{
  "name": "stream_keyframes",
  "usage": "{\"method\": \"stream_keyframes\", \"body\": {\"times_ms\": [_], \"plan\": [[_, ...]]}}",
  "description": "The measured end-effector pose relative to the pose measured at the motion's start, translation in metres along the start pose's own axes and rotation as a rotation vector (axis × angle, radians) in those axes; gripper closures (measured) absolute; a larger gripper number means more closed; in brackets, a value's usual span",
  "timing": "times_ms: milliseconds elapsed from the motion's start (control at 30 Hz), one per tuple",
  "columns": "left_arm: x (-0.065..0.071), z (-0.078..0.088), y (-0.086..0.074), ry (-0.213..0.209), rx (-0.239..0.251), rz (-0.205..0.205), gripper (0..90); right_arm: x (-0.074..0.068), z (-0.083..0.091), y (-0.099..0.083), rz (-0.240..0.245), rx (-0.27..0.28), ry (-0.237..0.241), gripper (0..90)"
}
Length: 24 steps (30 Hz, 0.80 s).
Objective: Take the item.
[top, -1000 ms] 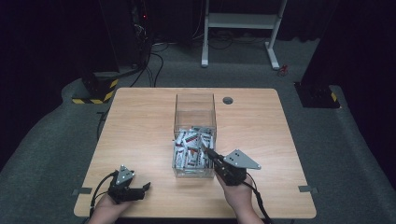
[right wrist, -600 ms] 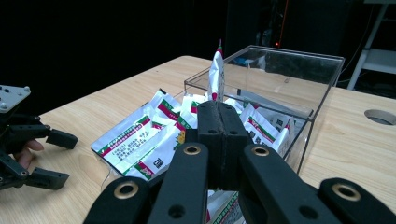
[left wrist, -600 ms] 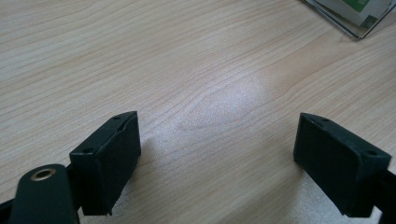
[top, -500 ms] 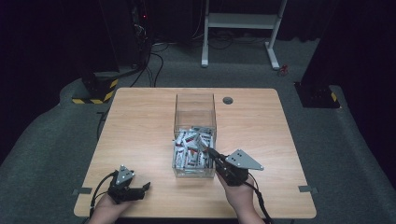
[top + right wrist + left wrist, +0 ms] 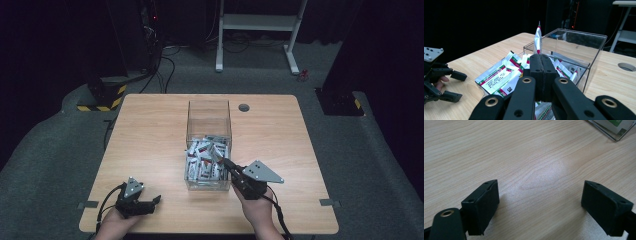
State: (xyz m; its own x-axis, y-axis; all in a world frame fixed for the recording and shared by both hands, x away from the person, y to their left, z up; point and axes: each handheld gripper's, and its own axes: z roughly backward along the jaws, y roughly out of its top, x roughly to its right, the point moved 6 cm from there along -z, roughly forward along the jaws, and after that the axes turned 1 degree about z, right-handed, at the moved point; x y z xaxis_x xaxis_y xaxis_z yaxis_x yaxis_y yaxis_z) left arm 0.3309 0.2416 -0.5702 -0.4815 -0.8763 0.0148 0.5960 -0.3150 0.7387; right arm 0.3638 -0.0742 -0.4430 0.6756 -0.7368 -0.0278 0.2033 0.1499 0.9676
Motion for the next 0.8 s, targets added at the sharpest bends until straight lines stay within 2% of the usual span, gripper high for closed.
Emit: {"method": "stream_keyframes", "body": {"times_ms": [800], "plan": [[0.000,0.000,0.000,0.000,-0.001,0.000,15.2,0.008,0.011,0.008,-0.008,0.042,-0.011,90.0]]}}
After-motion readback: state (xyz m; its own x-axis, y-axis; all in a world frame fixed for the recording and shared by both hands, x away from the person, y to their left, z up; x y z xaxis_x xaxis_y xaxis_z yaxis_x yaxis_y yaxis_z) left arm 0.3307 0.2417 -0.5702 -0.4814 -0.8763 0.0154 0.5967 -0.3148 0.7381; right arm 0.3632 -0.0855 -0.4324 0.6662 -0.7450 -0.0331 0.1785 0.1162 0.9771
